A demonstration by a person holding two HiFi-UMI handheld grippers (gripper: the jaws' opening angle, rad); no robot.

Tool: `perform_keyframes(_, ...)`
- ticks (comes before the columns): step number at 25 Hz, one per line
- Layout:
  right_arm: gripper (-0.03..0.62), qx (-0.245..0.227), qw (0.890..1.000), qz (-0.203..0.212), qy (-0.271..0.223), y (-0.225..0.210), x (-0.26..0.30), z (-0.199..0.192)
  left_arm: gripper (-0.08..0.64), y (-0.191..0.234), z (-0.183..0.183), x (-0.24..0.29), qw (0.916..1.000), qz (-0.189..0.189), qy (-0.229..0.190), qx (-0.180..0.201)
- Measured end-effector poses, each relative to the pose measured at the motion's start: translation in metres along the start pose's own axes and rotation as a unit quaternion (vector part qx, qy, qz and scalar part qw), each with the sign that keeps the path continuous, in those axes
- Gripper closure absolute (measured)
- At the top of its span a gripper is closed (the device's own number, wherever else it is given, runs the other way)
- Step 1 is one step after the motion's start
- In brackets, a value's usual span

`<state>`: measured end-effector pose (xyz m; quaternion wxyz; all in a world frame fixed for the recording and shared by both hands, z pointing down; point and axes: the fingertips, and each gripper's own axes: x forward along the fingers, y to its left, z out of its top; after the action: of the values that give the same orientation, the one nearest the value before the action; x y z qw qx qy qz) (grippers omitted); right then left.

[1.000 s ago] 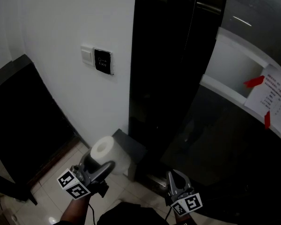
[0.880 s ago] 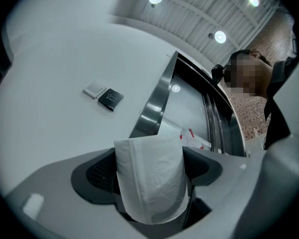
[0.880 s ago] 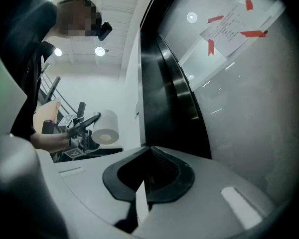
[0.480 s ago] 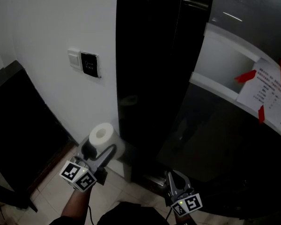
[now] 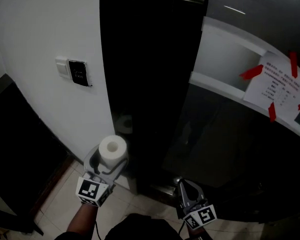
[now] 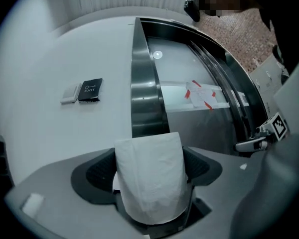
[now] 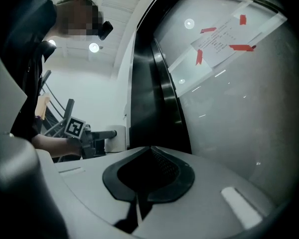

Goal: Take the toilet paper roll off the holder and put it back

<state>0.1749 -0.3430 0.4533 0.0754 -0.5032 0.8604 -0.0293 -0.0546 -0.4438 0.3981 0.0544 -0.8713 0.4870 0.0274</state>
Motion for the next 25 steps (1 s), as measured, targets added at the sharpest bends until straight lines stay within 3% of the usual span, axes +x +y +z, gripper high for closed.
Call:
perform_keyframes(9,0.578,0.000,1.000,-0.021,-0.004,-0.008,-0.005,0.001,0.144,-0.001,-0.015,0.007,0.9999,0.014,0.004,0.005)
perform_keyframes(20,0.578,0.002,1.000,-0.015,-0.004,-0.006,-0.005,-0.001,0.144,-0.003,-0.026,0.006,0.9995,0.018,0.009,0.026)
perform_keyframes(25,0.578,0.006,1.000,-0.004,-0.005,-0.002,-0.006,-0.001,0.137,-0.003,-0.020,0.004,0.9999,0.014,0.005,0.003)
